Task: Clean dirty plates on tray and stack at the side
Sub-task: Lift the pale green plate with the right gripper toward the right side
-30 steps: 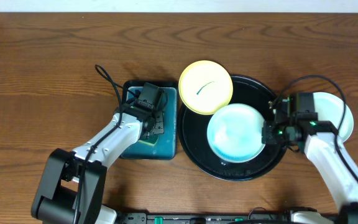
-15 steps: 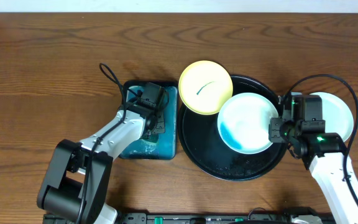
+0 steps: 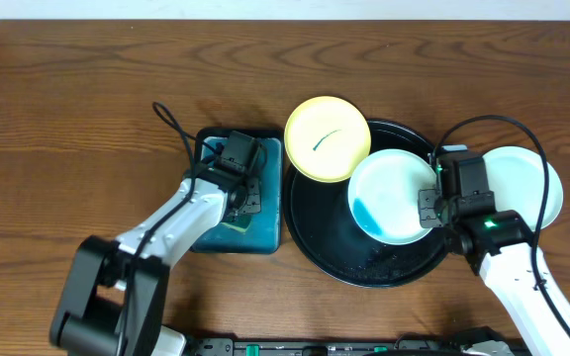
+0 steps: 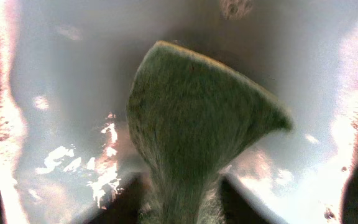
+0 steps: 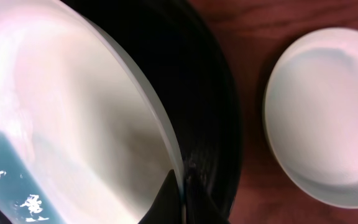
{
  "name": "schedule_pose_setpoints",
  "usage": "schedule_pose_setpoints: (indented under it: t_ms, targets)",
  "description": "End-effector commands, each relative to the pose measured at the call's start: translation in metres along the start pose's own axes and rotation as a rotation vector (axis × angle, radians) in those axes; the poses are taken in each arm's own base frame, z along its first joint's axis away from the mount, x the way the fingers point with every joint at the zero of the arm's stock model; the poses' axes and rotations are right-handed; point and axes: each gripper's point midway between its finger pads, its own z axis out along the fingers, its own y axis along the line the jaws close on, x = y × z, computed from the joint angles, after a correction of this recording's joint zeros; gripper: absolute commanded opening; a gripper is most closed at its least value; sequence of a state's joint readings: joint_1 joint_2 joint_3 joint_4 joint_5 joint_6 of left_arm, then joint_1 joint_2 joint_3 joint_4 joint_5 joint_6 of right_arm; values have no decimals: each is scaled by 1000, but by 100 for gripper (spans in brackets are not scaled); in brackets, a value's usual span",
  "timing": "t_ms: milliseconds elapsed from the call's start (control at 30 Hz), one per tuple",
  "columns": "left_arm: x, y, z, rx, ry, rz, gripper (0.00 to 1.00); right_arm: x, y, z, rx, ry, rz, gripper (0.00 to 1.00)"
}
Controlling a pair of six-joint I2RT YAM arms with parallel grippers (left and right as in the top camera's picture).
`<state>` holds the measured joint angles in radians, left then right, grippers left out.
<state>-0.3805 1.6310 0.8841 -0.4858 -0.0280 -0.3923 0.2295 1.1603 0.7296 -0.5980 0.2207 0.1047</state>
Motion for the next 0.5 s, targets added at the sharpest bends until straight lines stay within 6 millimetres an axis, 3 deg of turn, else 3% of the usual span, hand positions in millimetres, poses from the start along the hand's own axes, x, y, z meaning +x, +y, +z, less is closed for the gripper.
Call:
schedule_pose_setpoints:
  t_ms: [0,167,467]
  targets:
    - [3,4,-10,1,-7,1,56,-14,-3,-8,64,-64,-21,1]
    - [12,4,-7,6,36,-10,56,-30,-4,-23,132,-148,-44,1]
    - [18,-3,5,35,76,-13,45,-51,0,-52,219,-293,-87,1]
